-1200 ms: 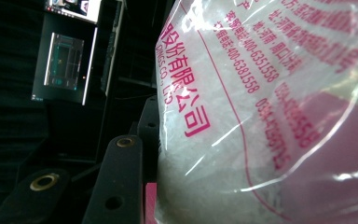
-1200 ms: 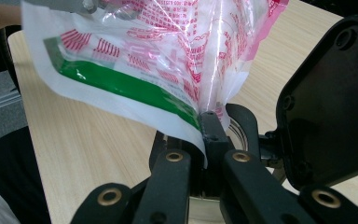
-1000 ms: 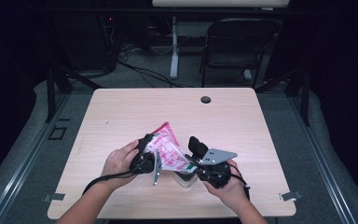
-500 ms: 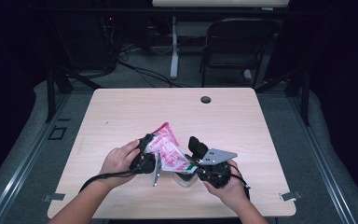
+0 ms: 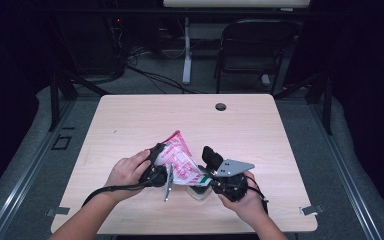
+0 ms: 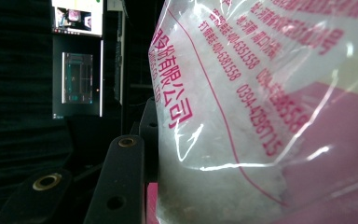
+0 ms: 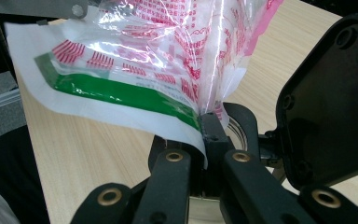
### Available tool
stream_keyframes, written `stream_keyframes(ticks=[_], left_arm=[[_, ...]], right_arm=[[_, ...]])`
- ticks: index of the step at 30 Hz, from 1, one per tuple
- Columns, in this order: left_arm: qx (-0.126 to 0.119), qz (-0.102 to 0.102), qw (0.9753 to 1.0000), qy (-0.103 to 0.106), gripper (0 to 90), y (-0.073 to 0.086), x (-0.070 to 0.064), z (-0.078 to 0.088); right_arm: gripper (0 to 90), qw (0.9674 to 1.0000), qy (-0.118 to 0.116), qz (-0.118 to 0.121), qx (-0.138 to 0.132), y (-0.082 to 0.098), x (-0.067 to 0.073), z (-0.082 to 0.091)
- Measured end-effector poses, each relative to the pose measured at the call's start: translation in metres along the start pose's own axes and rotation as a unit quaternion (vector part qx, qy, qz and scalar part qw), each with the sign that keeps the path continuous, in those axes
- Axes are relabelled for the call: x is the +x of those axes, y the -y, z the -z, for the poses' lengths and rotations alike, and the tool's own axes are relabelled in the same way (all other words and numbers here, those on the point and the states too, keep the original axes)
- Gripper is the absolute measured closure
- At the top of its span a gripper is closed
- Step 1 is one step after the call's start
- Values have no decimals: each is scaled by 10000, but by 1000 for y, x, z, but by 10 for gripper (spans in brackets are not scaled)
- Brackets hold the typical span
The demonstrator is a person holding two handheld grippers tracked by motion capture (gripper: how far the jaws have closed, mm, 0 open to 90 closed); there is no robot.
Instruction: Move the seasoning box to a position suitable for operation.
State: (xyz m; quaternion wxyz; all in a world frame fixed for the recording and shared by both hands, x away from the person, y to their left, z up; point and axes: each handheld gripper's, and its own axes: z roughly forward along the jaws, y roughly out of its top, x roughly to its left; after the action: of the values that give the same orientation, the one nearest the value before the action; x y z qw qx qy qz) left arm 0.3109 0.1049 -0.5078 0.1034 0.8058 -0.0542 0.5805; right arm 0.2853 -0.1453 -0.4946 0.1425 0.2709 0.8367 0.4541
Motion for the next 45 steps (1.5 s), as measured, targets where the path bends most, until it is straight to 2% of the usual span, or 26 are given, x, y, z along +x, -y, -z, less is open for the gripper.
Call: stream_keyframes(ticks=[10,15,22,27,28,30,38,40,45], left_arm=[[66,-283,9995,-129,658,-3,0,4],[27,-336,9992,-193,660,-4,1,5],[68,-364,9990,-237,665,-4,2,8],[27,-434,9984,-367,666,-5,2,9],[107,-448,9984,-314,666,-6,3,11],[43,-422,9983,-401,667,-6,3,11],[94,-490,9980,-379,670,-8,6,15],[25,-468,9980,-434,671,-7,6,15],[8,-391,9984,-406,672,-7,6,15]], right_arm=[[900,10000,-29,-27,24,2,-1,0],[900,10000,-29,-15,33,2,-1,0],[900,10000,-48,-16,33,3,0,0],[900,10000,-64,-14,46,3,0,-1],[900,10000,-63,-13,50,3,1,-1],[900,10000,-70,-3,70,3,1,-1],[900,9999,-110,-7,75,4,2,-3],[900,9999,-114,-8,80,4,2,-2],[900,9998,-154,-23,92,4,3,-2]])
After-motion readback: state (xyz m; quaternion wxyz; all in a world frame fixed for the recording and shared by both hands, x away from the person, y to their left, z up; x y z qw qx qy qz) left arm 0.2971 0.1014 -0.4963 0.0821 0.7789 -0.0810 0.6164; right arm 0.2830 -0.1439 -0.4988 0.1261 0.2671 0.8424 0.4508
